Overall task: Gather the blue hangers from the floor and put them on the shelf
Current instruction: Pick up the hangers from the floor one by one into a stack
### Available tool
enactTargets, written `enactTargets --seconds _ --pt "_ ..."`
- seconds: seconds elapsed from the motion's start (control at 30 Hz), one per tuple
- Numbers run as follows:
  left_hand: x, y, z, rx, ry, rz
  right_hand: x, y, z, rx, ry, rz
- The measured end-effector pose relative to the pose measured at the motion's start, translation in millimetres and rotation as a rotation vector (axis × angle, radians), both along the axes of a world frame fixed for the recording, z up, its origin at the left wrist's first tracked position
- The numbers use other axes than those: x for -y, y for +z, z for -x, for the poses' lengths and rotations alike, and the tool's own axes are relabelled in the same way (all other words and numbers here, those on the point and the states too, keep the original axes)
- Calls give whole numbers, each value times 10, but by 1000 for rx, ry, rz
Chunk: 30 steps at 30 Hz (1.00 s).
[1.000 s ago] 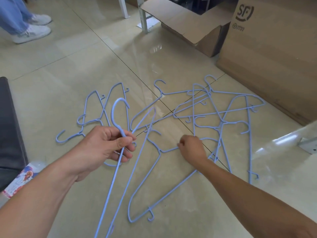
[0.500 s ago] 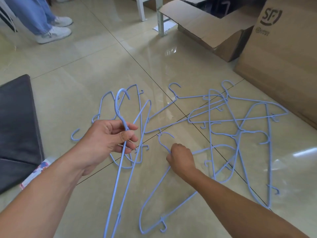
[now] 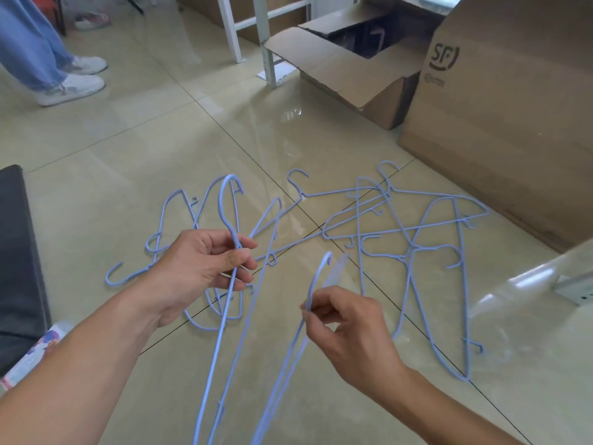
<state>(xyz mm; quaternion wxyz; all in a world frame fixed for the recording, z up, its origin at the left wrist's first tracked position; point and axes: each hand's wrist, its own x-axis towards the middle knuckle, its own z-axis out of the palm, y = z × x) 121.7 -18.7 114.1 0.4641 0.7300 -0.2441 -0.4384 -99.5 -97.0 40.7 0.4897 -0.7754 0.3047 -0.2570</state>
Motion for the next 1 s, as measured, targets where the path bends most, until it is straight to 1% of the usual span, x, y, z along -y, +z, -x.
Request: enactTargets --seconds 0.07,0.13,0.27,0.37,0.53,0.63,0.7,0.77,0.83,0.93,1.0 --pt "58 7 76 -6 -28 4 7 149 42 88 -21 -11" --pt "118 13 171 -12 -54 9 78 274 23 128 -33 16" --pt "229 6 377 -72 -130 24 287 427 -137 117 -33 71" --pt "305 -19 513 -85 -183 47 406 430 -244 87 -35 21" --pt "413 -79 645 18 -215 58 485 428 -257 90 -72 -53" --pt "461 -97 699 97 -232 69 522 435 -264 107 -55 34" --pt "494 -108 723 127 -231 86 556 437 -280 103 -45 52" --pt "525 -115 719 104 -210 107 595 431 -282 82 -35 38" --pt "550 -142 701 33 -182 119 637 404 -265 60 -9 24" --pt "591 -204 706 -81 -202 112 697 366 -237 67 20 -13" --pt "631 -257 730 -105 -201 110 744 338 -234 73 21 -33"
